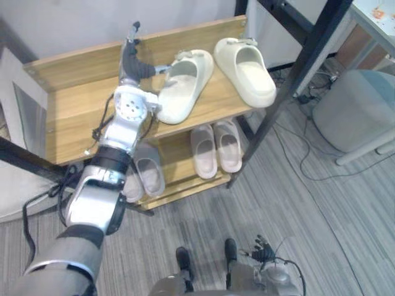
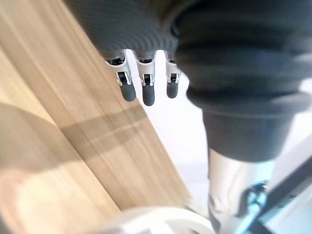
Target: Organize the slippers on the shoe rack
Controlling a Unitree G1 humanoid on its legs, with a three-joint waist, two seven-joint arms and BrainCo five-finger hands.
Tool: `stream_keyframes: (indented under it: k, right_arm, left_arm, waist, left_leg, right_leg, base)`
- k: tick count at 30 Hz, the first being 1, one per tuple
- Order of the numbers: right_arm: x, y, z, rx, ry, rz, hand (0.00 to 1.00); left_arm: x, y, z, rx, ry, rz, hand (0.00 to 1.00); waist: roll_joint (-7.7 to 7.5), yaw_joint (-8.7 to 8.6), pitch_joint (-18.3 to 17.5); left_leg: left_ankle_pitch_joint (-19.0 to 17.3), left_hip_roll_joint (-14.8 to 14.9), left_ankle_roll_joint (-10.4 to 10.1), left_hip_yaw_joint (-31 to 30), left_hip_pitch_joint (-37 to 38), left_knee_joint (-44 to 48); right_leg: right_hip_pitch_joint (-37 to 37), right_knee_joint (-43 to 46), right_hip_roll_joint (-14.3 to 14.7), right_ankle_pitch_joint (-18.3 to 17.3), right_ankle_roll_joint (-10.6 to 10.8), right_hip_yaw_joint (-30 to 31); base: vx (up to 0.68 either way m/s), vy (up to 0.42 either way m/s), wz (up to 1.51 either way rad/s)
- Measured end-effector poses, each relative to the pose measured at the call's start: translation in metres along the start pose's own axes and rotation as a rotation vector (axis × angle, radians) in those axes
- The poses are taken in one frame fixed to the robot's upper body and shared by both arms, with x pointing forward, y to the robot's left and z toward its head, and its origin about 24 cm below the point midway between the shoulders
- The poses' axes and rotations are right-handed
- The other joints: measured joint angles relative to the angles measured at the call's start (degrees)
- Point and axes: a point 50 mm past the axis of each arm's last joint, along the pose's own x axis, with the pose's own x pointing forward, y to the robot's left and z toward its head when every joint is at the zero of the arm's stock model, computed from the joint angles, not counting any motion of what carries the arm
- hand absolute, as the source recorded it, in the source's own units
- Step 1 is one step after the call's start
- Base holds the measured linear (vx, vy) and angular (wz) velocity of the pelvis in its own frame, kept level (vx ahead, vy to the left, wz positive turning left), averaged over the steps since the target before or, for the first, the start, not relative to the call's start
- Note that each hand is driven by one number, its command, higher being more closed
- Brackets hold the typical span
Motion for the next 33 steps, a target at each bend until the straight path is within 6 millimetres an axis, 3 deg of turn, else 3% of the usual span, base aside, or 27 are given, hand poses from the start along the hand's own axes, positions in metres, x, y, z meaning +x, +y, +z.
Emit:
stream_keyframes:
  k: [15,20,33]
  right_arm:
    - [0.000,-0.001,-0.005,-0.033,0.043,-0.005,0.00]
    - [0.001,0.003,-0.004,-0.053,0.040,0.013,0.00]
    - [0.001,0.009,-0.003,-0.059,0.043,0.027,0.00]
  left_arm:
    - [-0.059,-0.037,-0.037,-0.336,0.155,-0.133,0.00]
    - [-0.071,-0.048,-0.038,-0.392,0.162,-0.181,0.00]
    - [-0.092,-0.100,-0.020,-0.465,0.149,-0.357,0.00]
  waist:
    - [0.03,1.98,-0.20]
    - [0.00,2.25,-1.49]
    - [-0.55,2.02,-1.85]
  left_leg:
    - [0.44,0.50,-0.41,-4.17,0.49,-0.04]
    - [0.52,0.50,-0.29,-4.75,0.61,-0.03]
    - [0.53,0.40,-0.28,-5.45,1.19,-0.04]
  right_leg:
    - [2.70,-0.38,-0.05,-0.93,0.28,-4.74]
    - [3.09,-0.32,-0.04,-1.42,0.46,-5.40]
    - [3.83,-0.44,-0.15,-1.55,0.58,-6.00]
  base:
    - [-0.01,-0.004,0.15]
    - [0.04,-0.009,0.07]
    - [0.00,0.000,0.03]
